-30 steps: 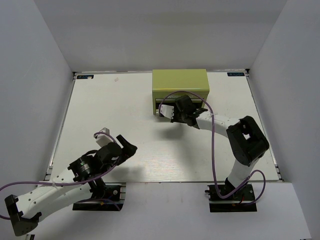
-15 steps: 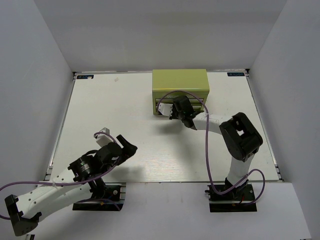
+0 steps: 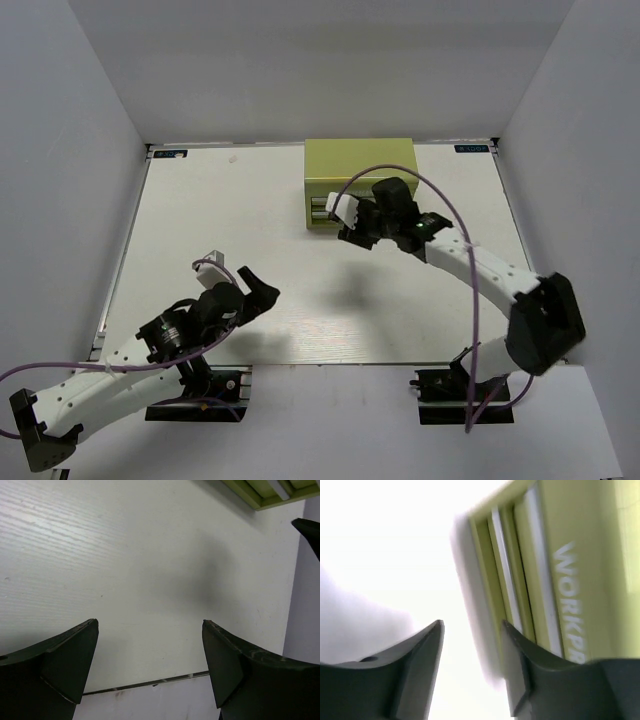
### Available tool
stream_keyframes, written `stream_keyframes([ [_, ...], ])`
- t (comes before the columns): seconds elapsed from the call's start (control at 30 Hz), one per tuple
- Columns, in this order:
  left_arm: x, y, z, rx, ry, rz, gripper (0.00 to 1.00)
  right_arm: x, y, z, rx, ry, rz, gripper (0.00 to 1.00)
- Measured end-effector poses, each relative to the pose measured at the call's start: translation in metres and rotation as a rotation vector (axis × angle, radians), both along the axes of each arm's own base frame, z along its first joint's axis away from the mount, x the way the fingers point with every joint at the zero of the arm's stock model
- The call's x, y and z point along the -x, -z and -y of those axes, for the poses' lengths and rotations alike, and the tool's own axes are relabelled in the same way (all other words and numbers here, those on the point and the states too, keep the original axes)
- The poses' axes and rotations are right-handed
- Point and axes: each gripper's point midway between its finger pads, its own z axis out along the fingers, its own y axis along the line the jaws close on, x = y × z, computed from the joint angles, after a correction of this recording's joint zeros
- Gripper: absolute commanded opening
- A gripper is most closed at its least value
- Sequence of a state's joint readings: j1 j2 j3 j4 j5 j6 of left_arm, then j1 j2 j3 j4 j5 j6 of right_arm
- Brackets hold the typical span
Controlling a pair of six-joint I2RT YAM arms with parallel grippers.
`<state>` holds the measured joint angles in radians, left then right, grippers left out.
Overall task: Sort the stationery into containers
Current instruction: Reset both arms
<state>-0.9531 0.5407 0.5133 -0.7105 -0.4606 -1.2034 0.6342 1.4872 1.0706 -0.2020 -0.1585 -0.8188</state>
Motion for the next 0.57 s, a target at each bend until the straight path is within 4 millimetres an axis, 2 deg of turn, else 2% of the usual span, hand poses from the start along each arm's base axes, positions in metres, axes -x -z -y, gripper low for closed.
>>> stream_keyframes([
  [0.1,-0.005,-0.008,0.010,0.005,0.047,0.046,0.95,0.023,-0.045,-0.005,-0.142,-0.004,-0.037,0.81],
  [0.13,-0.007,-0.011,0.015,0.003,0.067,0.060,0.95,0.028,-0.056,-0.004,-0.182,0.010,-0.050,0.90],
  [0.27,-0.014,-0.026,0.036,-0.025,0.170,0.117,1.00,0.038,-0.084,0.009,-0.278,0.108,-0.081,0.90],
  [0.4,-0.020,-0.054,0.057,-0.025,0.268,0.196,1.00,0.043,-0.106,0.029,-0.343,0.231,-0.064,0.90],
  [0.5,-0.023,-0.076,0.067,-0.011,0.320,0.269,1.00,0.050,-0.126,0.047,-0.396,0.302,-0.011,0.90],
  [0.57,-0.024,-0.085,0.070,-0.005,0.341,0.305,1.00,0.053,-0.131,0.059,-0.417,0.349,0.024,0.90],
])
